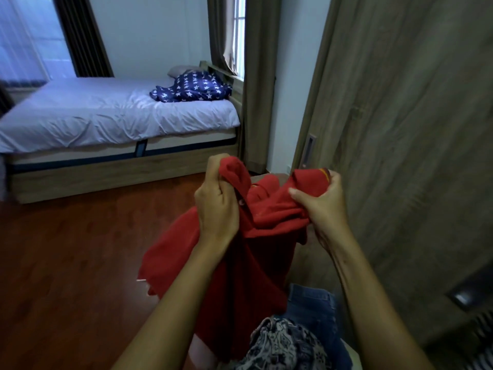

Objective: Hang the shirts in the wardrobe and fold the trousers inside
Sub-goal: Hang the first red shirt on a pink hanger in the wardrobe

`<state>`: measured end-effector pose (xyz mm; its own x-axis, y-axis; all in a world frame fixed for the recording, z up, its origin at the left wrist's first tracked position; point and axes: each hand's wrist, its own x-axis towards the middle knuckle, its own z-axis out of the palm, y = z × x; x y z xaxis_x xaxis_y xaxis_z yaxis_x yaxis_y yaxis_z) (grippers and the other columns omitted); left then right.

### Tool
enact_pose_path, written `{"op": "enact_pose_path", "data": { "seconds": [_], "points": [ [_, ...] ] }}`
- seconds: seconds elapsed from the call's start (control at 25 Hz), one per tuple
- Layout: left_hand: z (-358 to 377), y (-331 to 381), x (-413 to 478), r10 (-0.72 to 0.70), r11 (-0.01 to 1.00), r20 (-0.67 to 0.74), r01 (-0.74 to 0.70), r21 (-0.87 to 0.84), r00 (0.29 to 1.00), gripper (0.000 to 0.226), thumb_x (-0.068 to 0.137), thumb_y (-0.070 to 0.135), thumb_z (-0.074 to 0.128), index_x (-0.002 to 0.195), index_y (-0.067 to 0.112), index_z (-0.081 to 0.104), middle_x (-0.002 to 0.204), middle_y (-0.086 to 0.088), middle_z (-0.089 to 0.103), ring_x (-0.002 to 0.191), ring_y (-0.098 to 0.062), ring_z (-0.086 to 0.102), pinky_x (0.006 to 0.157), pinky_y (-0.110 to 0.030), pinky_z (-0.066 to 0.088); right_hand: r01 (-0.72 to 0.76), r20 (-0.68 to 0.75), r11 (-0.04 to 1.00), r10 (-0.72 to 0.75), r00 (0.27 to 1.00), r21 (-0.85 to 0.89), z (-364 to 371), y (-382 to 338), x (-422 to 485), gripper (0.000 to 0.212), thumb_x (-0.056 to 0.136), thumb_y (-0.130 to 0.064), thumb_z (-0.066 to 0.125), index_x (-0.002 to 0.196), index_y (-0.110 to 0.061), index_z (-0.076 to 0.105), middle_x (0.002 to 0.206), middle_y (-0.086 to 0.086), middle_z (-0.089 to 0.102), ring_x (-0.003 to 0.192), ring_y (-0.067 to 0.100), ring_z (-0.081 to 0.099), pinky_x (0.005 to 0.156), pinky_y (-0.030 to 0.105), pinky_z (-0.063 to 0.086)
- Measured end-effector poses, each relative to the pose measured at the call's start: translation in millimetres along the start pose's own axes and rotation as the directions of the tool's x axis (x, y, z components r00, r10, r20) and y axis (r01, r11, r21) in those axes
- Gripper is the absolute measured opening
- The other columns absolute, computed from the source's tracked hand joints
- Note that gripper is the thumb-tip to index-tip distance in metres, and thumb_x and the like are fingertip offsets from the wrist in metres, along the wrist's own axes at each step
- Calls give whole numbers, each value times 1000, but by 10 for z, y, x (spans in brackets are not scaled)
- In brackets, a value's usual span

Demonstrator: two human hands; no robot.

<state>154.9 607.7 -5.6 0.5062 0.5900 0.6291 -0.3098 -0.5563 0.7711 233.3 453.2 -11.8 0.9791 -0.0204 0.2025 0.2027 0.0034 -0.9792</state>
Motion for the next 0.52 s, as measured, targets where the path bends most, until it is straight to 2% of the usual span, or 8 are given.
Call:
{"op": "enact_pose_path", "data": {
  "seconds": [0.08, 0.12, 0.2, 0.24, 0.28, 0.32, 0.4, 0.52],
  "points": [
    [42, 146, -43, -117, 958, 87, 135, -252, 989, 25, 94, 7, 38, 93, 14, 61, 71, 12, 57, 63, 6, 51, 68, -15, 42, 105, -115, 981, -125, 986, -166, -135, -95, -30, 45, 71, 0, 74, 110, -12, 57, 102, 7, 66, 87, 16, 64, 77, 24, 52],
    [34, 214, -47, -269, 829, 179, 322, -458, 946, 25, 94, 9, 39, 88, 12, 64, 72, 6, 62, 67, -2, 57, 72, -22, 47, 140, -143, 981, -159, 977, -131, -218, -148, -60, 34, 72, 0, 72, 102, -12, 62, 95, 6, 68, 81, 13, 65, 74, 23, 52],
    [-20, 242, -56, -430, 285, 534, 670, -685, 728, 35, 89, 18, 38, 75, 3, 66, 66, -8, 66, 62, -16, 63, 65, -26, 55, 203, -196, 978, -209, 958, -48, -397, -258, -116, 24, 75, -1, 70, 93, -15, 67, 85, -1, 69, 75, 5, 65, 72, 20, 50],
    [-65, 213, -62, -381, 137, 691, 776, -615, 615, 42, 84, 26, 36, 67, 2, 65, 61, -11, 64, 56, -19, 62, 59, -24, 54, 231, -214, 973, -230, 949, -20, -488, -324, -147, 23, 76, -1, 68, 90, -18, 67, 84, -6, 69, 74, 1, 65, 73, 18, 49],
    [-93, 178, -72, -326, 127, 795, 857, -499, 512, 52, 84, 37, 33, 59, 2, 63, 56, -12, 60, 51, -20, 59, 55, -21, 51, 253, -225, 967, -245, 943, 7, -561, -392, -180, 23, 77, -1, 67, 88, -21, 67, 83, -9, 68, 75, -1, 65, 74, 17, 49],
    [-90, 126, -96, -314, 191, 854, 908, -372, 416, 67, 87, 50, 26, 55, 2, 60, 51, -12, 57, 47, -19, 55, 51, -19, 48, 273, -237, 961, -258, 937, 31, -635, -466, -222, 24, 78, -2, 66, 88, -24, 67, 83, -10, 68, 76, -2, 65, 74, 17, 49],
    [42, 70, -185, -387, 397, 865, 905, -156, 319, 88, 88, 70, 11, 56, 4, 59, 47, -11, 55, 40, -16, 53, 44, -17, 43, 302, -252, 953, -284, 925, 33, -755, -618, -318, 22, 80, -2, 65, 90, -21, 69, 84, -11, 69, 77, -1, 66, 72, 14, 49],
    [323, 196, -345, -411, 766, 796, 642, 36, 445, 61, 85, 66, 46, 80, 6, 56, 64, -8, 57, 49, -8, 55, 55, -25, 42, 376, -291, 926, -362, 885, -9, -910, -854, -462, 22, 80, -2, 63, 96, -16, 70, 83, -13, 70, 79, -1, 67, 74, 14, 49]
  ]
}}
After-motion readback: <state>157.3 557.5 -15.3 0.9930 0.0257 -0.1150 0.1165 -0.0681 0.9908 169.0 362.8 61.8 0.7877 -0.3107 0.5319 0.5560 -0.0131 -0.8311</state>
